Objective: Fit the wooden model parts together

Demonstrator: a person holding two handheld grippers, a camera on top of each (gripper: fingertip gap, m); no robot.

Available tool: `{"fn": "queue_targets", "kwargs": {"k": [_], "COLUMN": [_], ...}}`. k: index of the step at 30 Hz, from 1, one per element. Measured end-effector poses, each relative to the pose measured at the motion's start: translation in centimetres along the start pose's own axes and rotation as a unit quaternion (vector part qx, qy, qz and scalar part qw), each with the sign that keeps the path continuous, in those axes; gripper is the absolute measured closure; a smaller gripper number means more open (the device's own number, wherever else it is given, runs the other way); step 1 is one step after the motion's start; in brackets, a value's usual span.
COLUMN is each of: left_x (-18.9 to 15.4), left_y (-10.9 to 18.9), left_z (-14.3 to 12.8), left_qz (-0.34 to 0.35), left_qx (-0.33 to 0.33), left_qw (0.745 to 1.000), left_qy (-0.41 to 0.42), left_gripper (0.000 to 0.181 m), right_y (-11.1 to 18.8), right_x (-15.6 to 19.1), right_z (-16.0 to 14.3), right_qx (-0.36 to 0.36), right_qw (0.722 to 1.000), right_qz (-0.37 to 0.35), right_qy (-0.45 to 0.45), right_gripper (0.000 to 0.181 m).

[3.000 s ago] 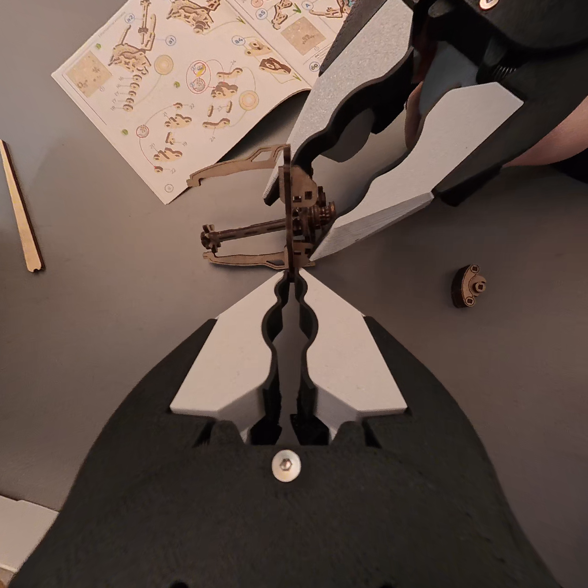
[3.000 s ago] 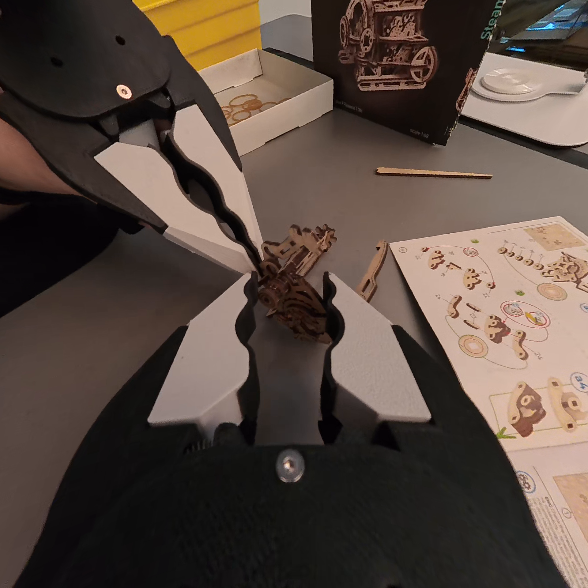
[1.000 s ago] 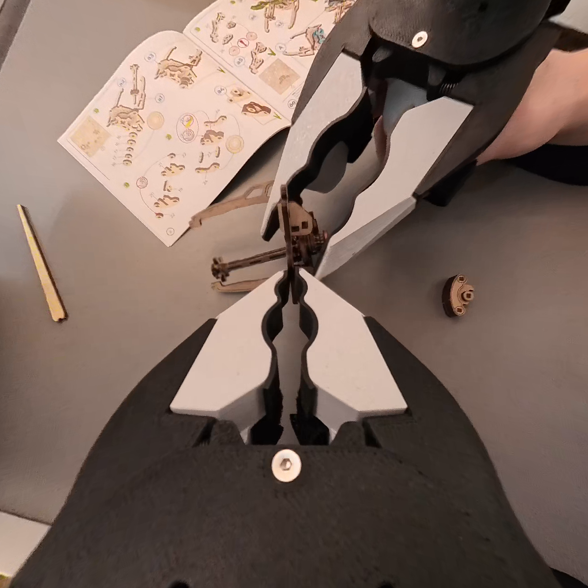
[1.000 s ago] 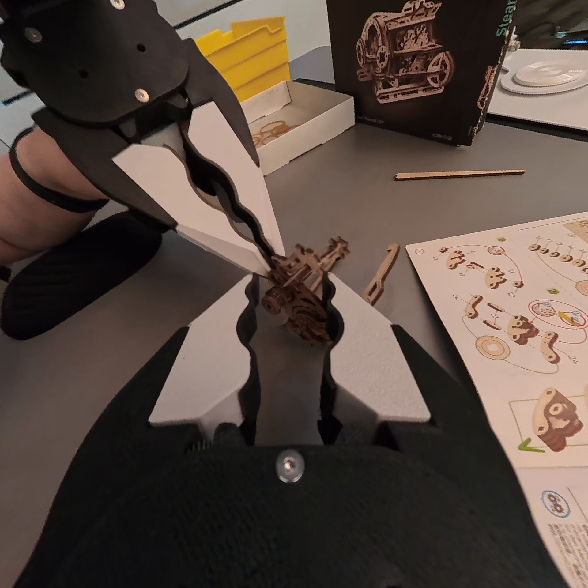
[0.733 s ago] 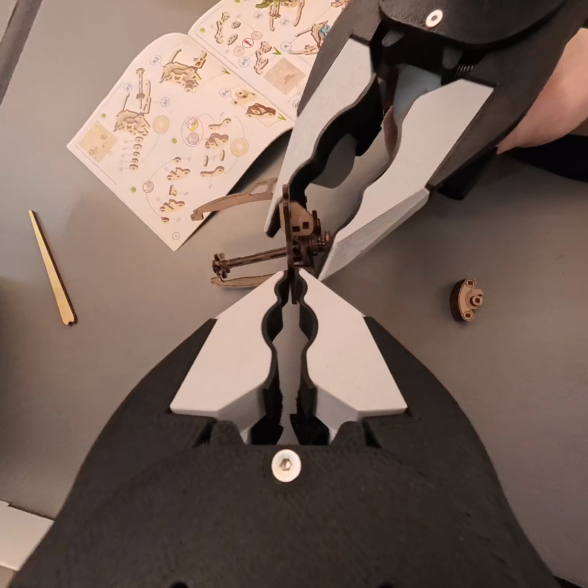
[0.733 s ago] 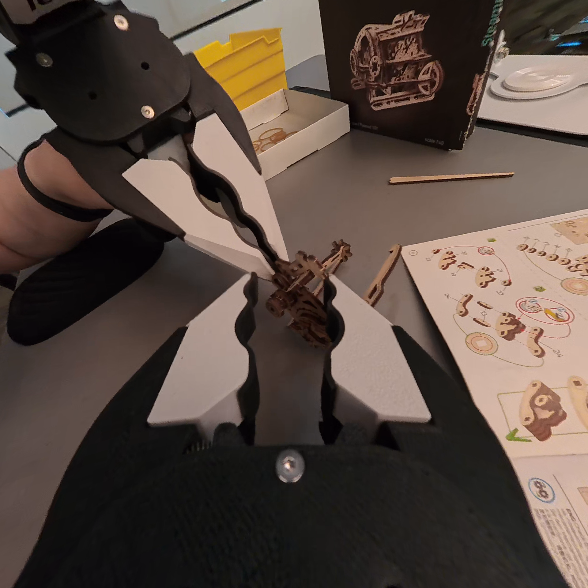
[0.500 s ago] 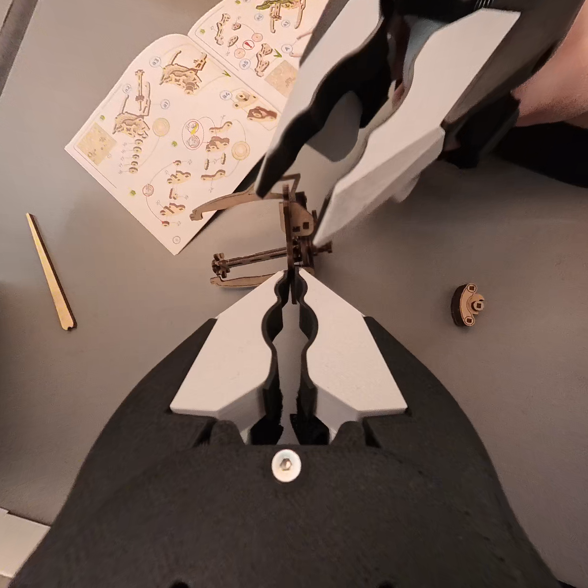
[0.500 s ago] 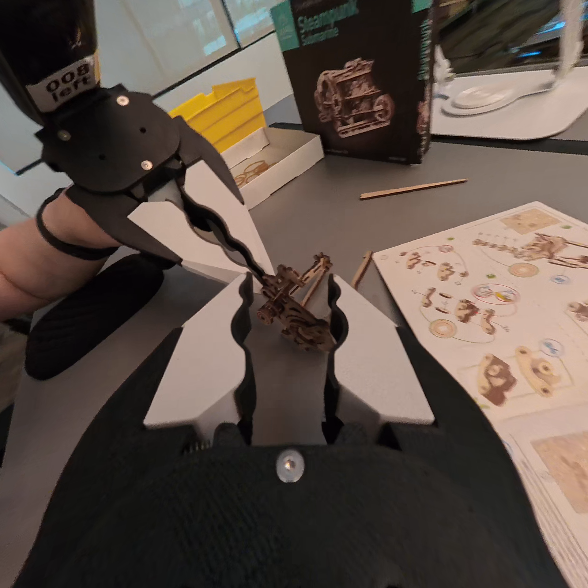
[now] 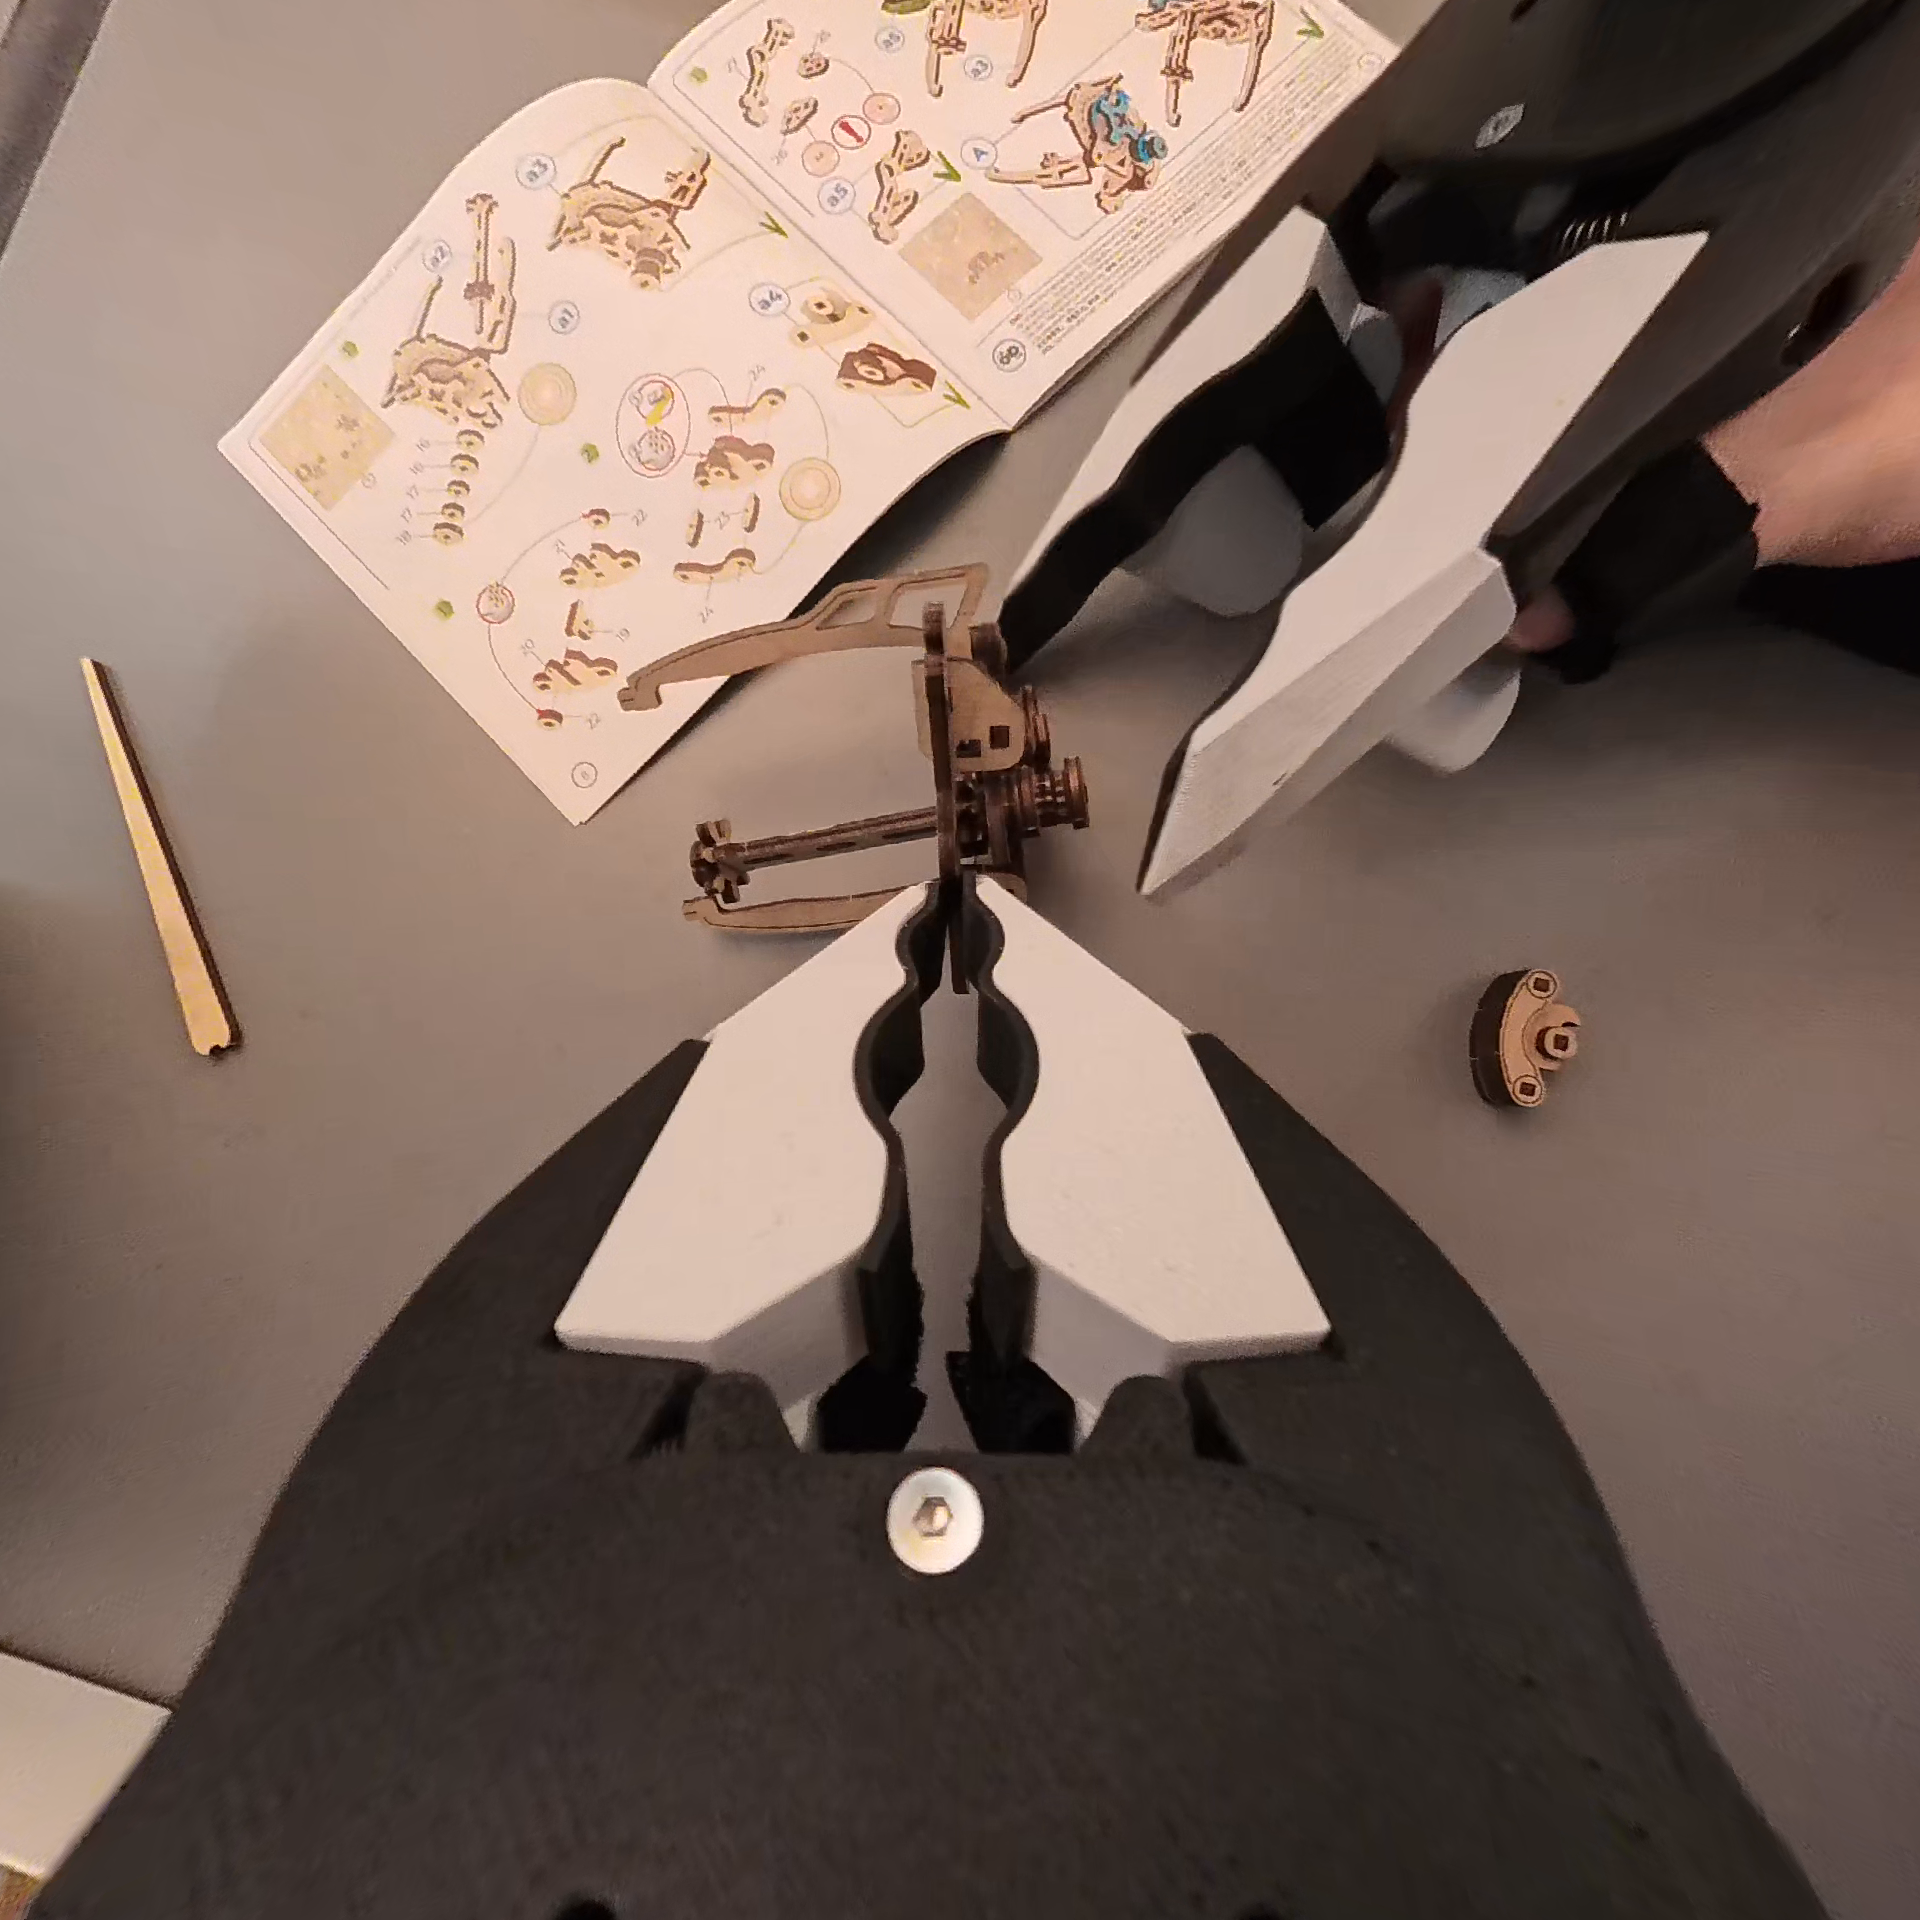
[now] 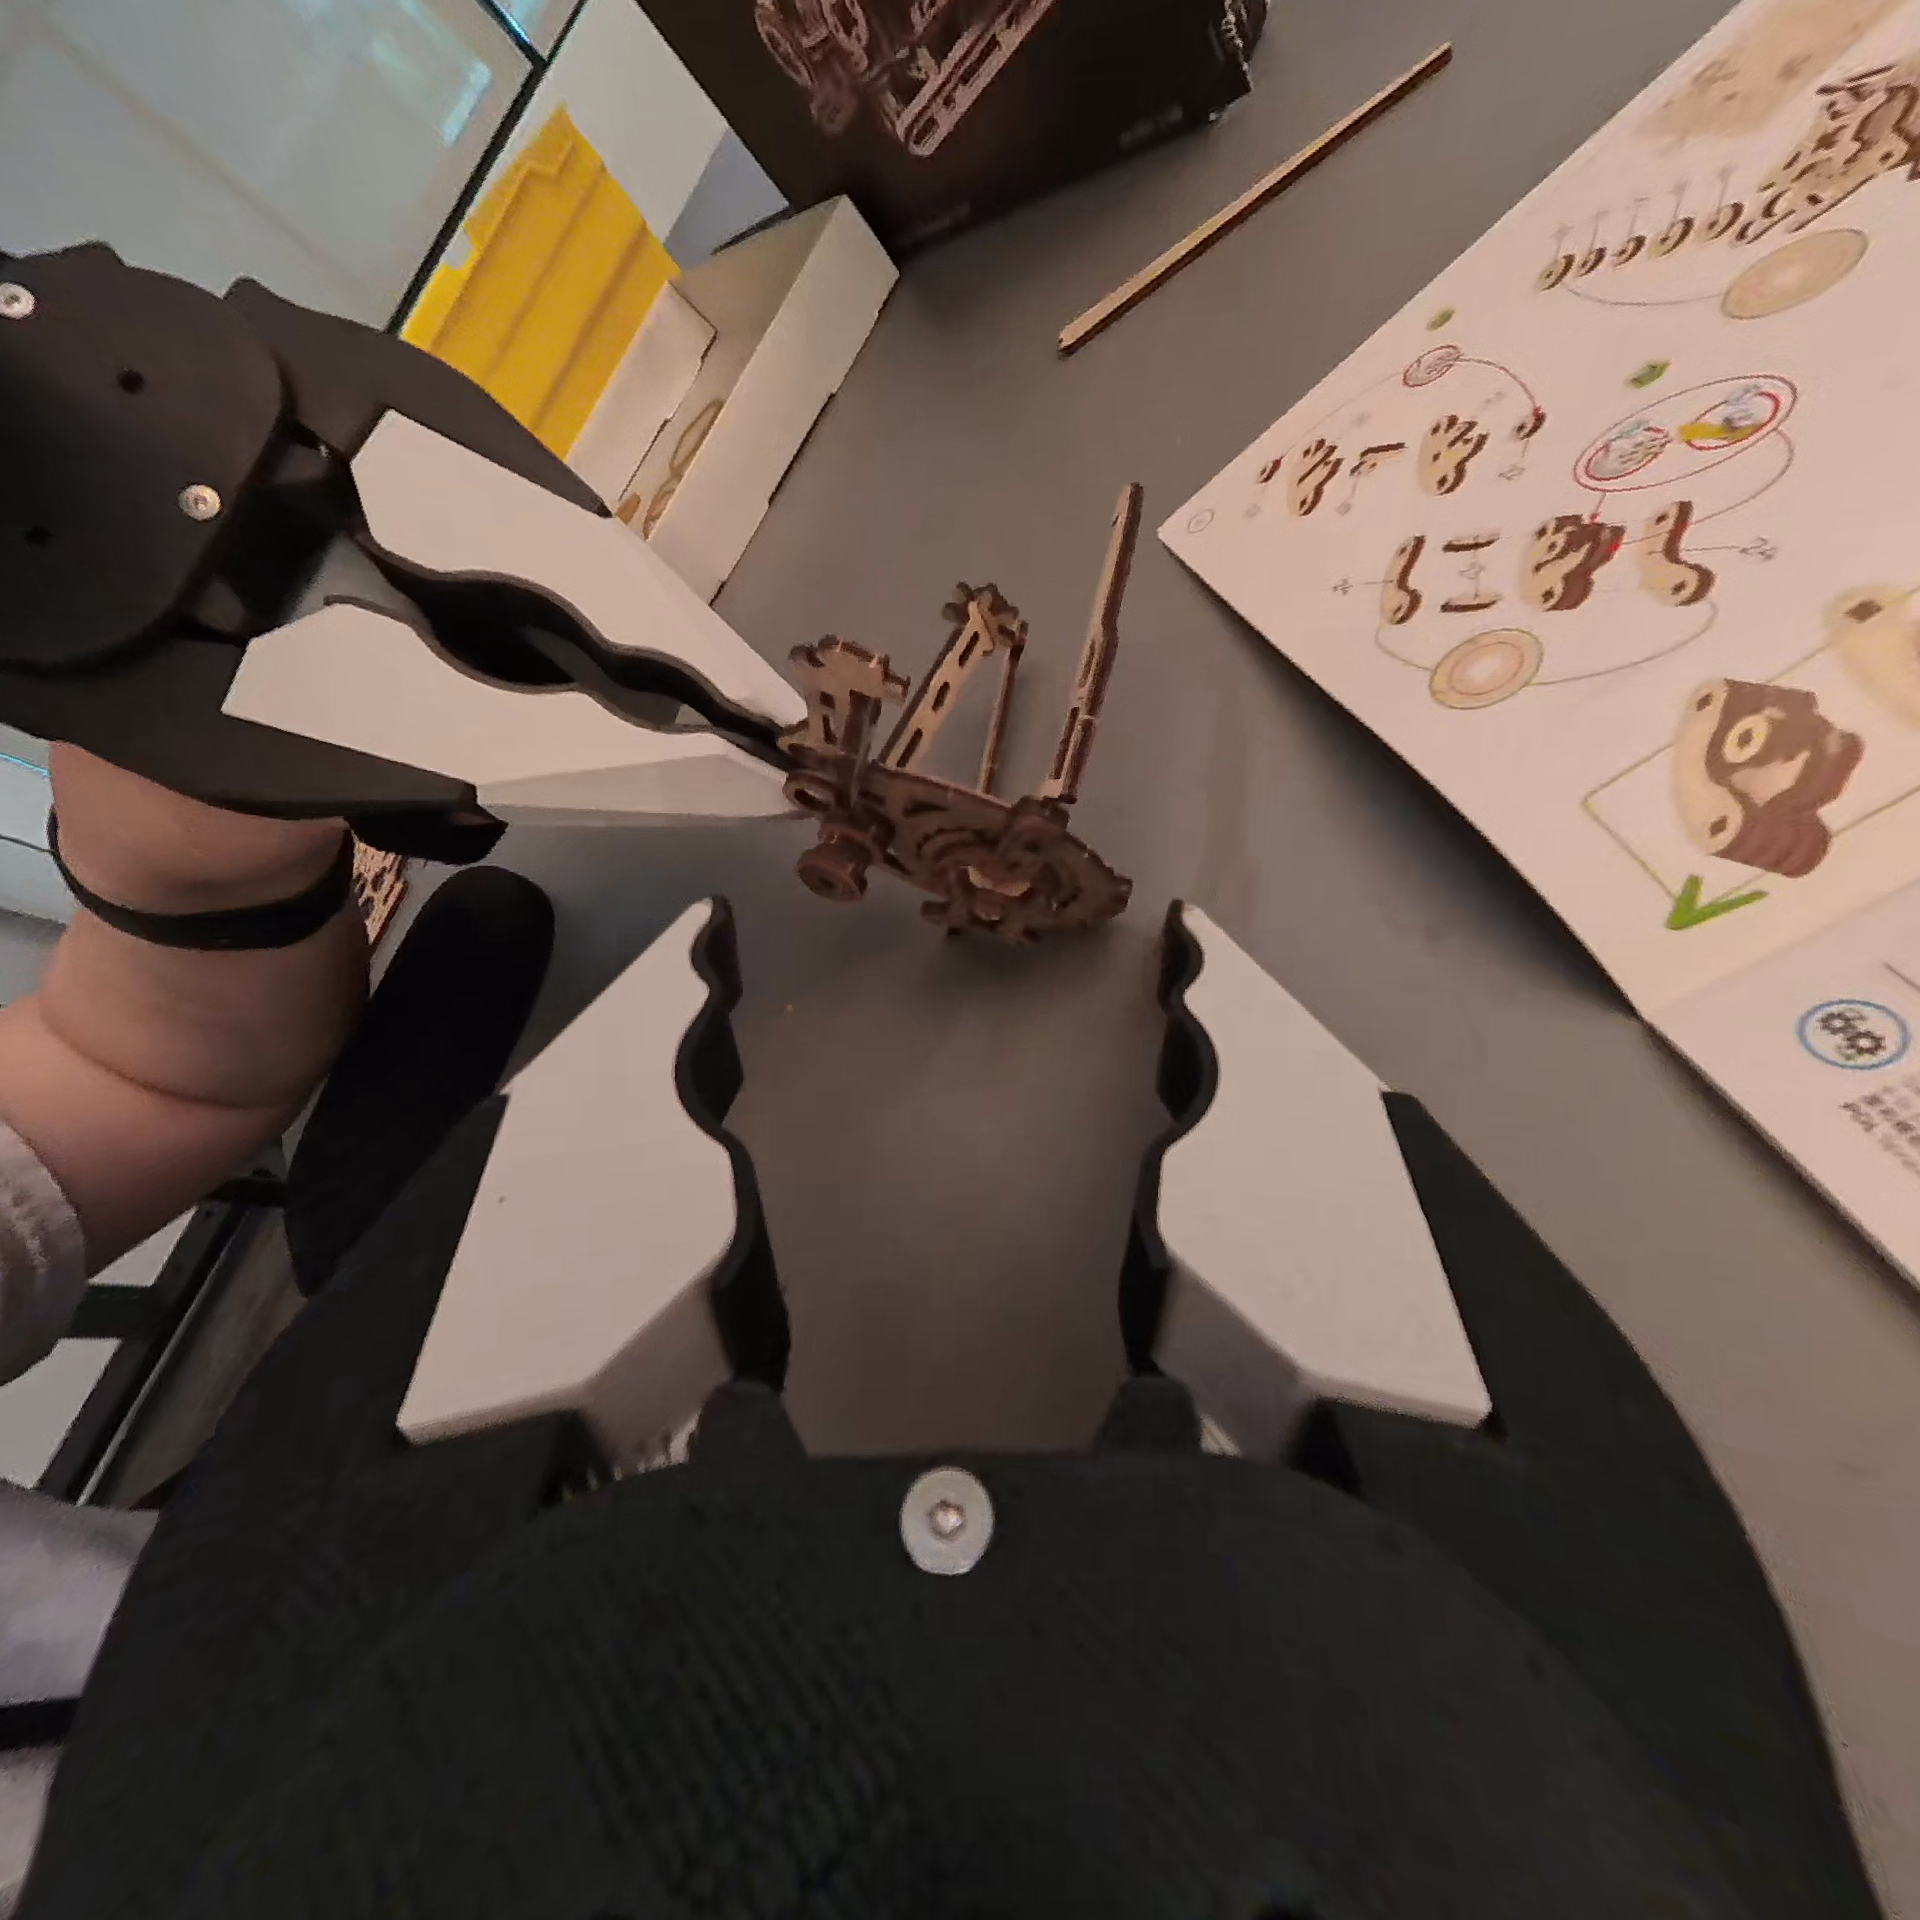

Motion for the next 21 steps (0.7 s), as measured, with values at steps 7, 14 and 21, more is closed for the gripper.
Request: {"fn": "queue_targets", "kwargs": {"k": [7,14,21], "left_x": [0.1,0.3,0.4], "left_y": [0.0,-0.1,-0.1], "left_z": [0.0,0.1,0.1], "left_qz": [0.008,0.018,0.020], "left_qx": [0.000,-0.002,0.000], "left_qw": [1.000,1.000,1.000], "left_qy": [0.007,0.014,0.022], "left_gripper": [0.181,0.181,0.181], "right_y": [-0.7,-1.1,-1.5], "right_x": [-0.1,-0.6,-0.6], "right_z": [0.5,0.7,0.7], "right_qx": [-0.003,-0.004,-0.021], "right_qw": [0.999,0.999,0.996], "right_qz": [0.018,-0.028,-0.086], "right_qy": [-0.046,-0.024,0.016], "right_gripper": [0.111,0.117,0.116]}}
Point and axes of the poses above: each gripper's, where its closed fingertips meet, y back along the fingers, z out of its top, x = y × z across the jaws, the point moved 1 cm from there along y, back along the fingers, and after that the axes turned 7 degrees about x, right-handed, at the moved point
